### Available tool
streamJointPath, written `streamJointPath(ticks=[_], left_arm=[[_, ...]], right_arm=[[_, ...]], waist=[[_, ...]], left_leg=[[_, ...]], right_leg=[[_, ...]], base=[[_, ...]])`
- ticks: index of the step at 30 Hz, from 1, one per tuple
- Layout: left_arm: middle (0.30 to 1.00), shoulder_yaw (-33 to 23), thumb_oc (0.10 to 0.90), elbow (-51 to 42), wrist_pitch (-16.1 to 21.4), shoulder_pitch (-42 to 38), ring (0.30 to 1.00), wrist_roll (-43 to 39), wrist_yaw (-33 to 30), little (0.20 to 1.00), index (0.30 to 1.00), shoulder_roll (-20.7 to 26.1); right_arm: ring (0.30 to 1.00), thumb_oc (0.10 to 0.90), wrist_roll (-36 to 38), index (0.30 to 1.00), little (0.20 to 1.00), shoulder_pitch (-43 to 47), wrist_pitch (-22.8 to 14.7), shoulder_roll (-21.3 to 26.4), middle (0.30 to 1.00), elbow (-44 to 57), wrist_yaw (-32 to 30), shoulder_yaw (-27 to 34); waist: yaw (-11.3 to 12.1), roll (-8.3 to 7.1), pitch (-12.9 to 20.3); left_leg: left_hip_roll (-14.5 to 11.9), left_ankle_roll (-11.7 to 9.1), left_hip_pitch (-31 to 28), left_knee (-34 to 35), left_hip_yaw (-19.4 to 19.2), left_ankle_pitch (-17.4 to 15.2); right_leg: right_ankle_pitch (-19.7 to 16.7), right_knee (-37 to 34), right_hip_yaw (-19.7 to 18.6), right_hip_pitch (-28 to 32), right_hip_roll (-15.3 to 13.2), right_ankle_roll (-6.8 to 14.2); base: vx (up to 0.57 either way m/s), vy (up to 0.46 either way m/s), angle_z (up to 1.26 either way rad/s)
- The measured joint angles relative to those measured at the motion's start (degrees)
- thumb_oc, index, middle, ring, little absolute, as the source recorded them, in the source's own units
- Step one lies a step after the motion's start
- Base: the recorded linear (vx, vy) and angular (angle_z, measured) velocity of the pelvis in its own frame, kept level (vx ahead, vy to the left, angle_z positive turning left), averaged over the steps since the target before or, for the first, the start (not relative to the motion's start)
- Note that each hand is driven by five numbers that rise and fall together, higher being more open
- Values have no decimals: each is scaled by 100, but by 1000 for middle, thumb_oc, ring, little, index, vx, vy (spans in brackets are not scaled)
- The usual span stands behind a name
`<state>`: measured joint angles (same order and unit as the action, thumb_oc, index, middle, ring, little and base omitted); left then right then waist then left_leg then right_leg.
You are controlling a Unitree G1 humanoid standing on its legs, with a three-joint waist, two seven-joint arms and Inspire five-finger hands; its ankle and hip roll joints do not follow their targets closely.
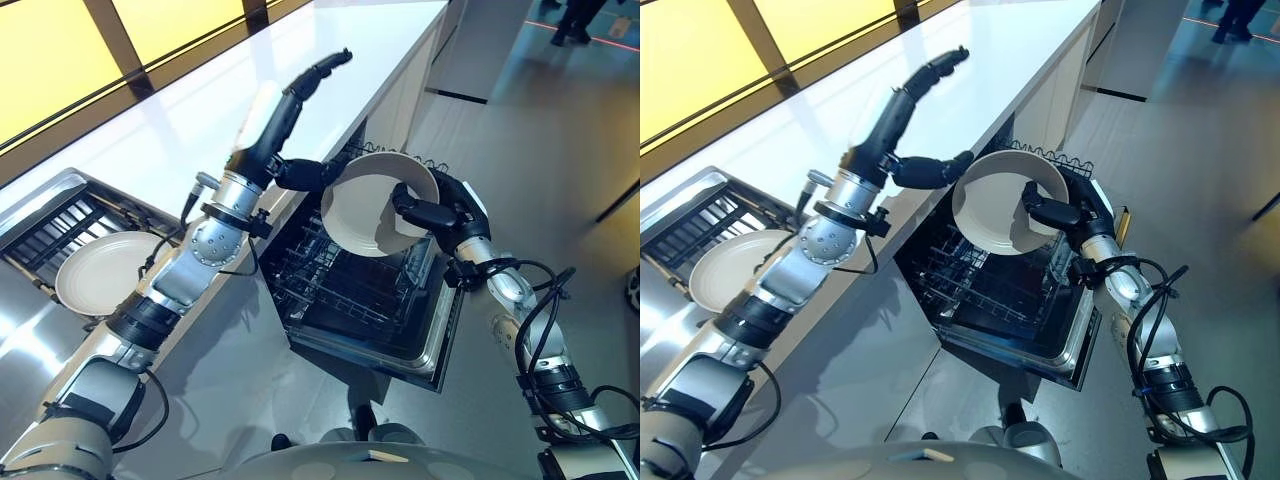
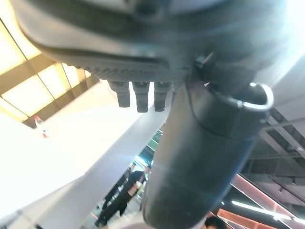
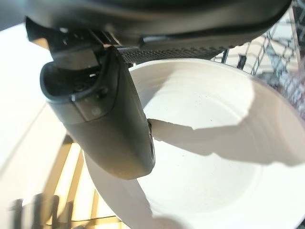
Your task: Pick up plates and place into dishwasher.
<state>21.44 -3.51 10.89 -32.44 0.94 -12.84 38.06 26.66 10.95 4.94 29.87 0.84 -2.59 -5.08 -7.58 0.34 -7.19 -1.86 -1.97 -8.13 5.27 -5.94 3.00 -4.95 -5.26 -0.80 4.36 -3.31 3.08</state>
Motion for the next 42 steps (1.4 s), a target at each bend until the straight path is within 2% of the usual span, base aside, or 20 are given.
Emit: streamJointPath(ticks=[5, 9, 14, 18, 24, 29, 31, 34, 36, 38, 42], left_arm=[[900, -601, 800, -389, -583, 284, 900, -783, 550, 900, 900, 263], [900, -706, 800, -481, -1052, 617, 900, -1004, 864, 900, 900, 406], [900, -1011, 800, -547, -1086, 1038, 900, -1105, 875, 900, 900, 666], [900, -1275, 800, -722, -1086, 1233, 900, -1228, 881, 900, 900, 666], [900, -1271, 800, -936, -1083, 1233, 900, -1478, 1167, 900, 900, 664], [900, -1252, 800, -1155, -1082, 1253, 900, -2098, 1680, 900, 900, 630], [900, -1235, 800, -1325, -1070, 1320, 900, -2233, 1789, 900, 900, 473], [900, -1215, 800, -1510, -862, 1503, 900, -2094, 1792, 900, 900, 323], [900, -1241, 800, -1554, -593, 1704, 900, -1703, 1660, 900, 900, 315], [900, -1447, 800, -1593, -430, 1952, 900, -1434, 1567, 900, 900, 312], [900, -1912, 800, -1602, -377, 2350, 900, -1155, 1194, 900, 900, 315]], right_arm=[[300, 100, -944, 300, 200, -16, -36, 292, 300, -65, -88, 1], [300, 100, -2262, 300, 200, -15, -38, 545, 300, -71, -108, -31], [300, 100, -3592, 300, 200, -15, 128, 1079, 300, -118, -111, -48], [300, 100, -3766, 300, 200, 9, 292, 1149, 300, -199, -105, -140], [300, 100, -3917, 300, 200, 303, 545, 1121, 300, -758, -30, -1146], [300, 100, -3908, 300, 200, 334, 712, 744, 300, -1144, -11, -1417], [300, 100, -3903, 300, 200, 343, 720, 550, 300, -1352, -69, -1417], [300, 100, -3896, 300, 200, 356, 778, 334, 300, -1546, -282, -1458], [300, 100, -3867, 300, 200, 370, 791, 290, 300, -1651, -362, -1469], [300, 100, -3855, 300, 200, 371, 793, 277, 300, -1695, -436, -1469], [300, 100, -3855, 300, 200, 381, 806, 268, 300, -1869, -596, -1466]], waist=[[126, 13, -8], [291, 53, -31], [437, 98, -59], [527, 99, -59], [763, 97, -63], [913, 90, -70], [972, 90, -71], [1068, 90, -71], [1093, 92, -72], [1137, 94, -73], [1310, 103, -80]], left_leg=[[3, -1, 52, -3, 110, 16], [7, -6, 72, -14, 169, 38], [9, -18, 137, -13, 306, 61], [1, -30, 185, -15, 413, 84], [4, -31, 199, -15, 476, 108], [2, -45, 201, -15, 652, 122], [7, -49, 215, -15, 718, 127], [8, -52, 248, -17, 777, 152], [7, -58, 253, -18, 864, 158], [5, -64, 254, -17, 912, 162], [-1, -89, 285, -17, 1045, 187]], right_leg=[[7, -1, 132, -1, -6, 4], [8, -2, 188, 6, -8, 2], [25, -4, 331, 4, -9, -9], [38, -2, 453, 8, -3, -19], [41, -19, 529, 26, -10, -17], [101, -27, 723, 107, -12, -31], [111, -27, 776, 126, -15, -40], [125, -11, 832, 133, -15, -37], [146, -5, 943, 169, -16, -38], [176, -8, 995, 193, -15, -42], [205, -28, 1129, 222, -6, -41]], base=[[-3, -6, 10], [-16, -10, 8], [-14, -6, 14], [-8, -9, 13], [-5, -11, 6], [5, -9, 18], [14, -4, 15], [14, -9, 13], [19, -21, 19], [17, -18, 15], [8, -8, 16]])
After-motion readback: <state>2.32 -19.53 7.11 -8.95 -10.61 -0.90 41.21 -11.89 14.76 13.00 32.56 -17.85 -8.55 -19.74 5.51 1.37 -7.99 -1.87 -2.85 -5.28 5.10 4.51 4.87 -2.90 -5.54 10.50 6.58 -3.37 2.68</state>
